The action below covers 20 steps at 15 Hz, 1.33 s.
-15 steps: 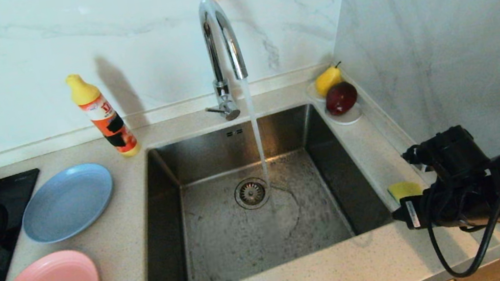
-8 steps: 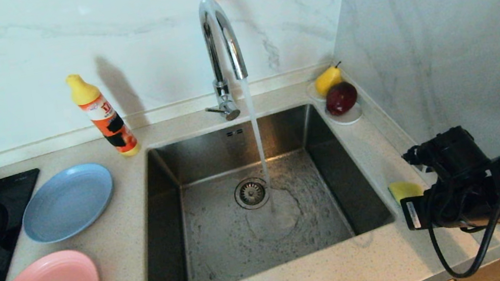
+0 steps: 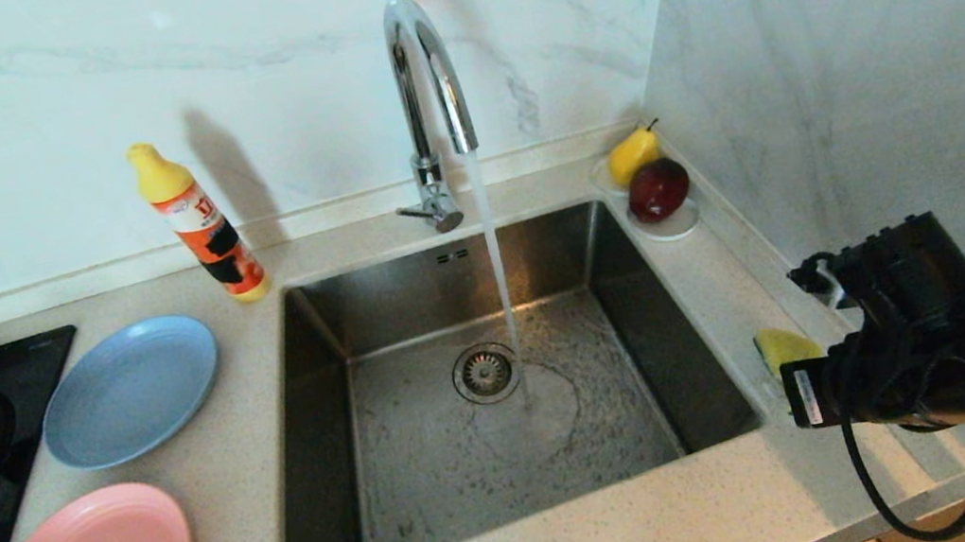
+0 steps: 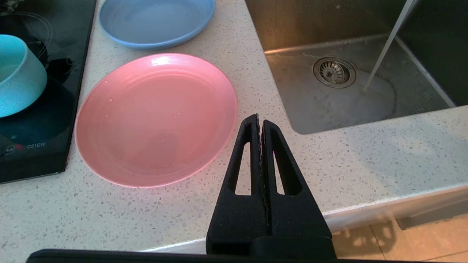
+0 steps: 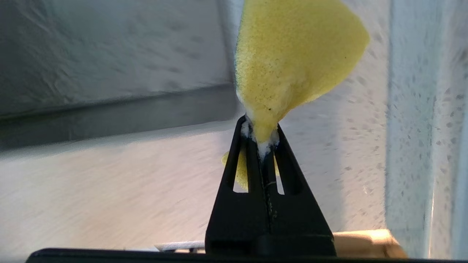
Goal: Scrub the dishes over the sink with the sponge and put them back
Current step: Pick up a bowl and the sponge
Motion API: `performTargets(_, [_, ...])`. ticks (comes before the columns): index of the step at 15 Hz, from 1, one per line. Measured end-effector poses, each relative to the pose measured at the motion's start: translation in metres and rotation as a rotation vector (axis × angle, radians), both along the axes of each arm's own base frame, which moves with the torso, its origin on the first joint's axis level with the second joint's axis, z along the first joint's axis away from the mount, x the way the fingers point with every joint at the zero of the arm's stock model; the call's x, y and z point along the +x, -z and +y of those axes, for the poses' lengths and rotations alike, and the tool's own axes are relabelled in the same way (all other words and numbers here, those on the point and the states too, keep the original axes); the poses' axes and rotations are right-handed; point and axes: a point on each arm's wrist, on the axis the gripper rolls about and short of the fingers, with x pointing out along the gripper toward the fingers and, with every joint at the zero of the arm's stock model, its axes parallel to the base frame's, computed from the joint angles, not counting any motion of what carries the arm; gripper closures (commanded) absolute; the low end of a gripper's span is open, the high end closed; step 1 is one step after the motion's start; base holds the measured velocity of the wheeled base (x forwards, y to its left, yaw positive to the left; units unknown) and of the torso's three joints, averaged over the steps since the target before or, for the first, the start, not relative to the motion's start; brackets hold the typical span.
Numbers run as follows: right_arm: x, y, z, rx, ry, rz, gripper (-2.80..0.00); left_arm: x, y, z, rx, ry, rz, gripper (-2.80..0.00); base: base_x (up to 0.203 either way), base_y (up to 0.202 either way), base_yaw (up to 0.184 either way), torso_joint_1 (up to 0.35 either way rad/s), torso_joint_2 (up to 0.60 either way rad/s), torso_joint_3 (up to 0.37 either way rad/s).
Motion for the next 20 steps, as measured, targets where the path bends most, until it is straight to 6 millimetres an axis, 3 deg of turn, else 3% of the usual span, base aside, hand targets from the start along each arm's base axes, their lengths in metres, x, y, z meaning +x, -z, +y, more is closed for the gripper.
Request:
performTargets(4, [-0.03,-0.031,0.018,0.045,-0.113,-0.099,0.0,0.0,0.0,0.0,0.0,0.0,0.001,0.0,0.0,0.0,0.0,0.0,0.0,0.0])
performTargets(13, [-0.09,-0.076,0.044,0.083,-0.34,-0.254,0.0,0.0,0.0,0.0,0.0,0.0,0.0,0.0,0.0,0.0,0.0,0.0,0.0,0.0])
performTargets(20, [-0.092,-0.099,0.057,0.057,-0.396,-0.304,0.0,0.0,0.0,0.0,0.0,0.0,0.0,0.0,0.0,0.0,0.0,0.0,0.0,0.0])
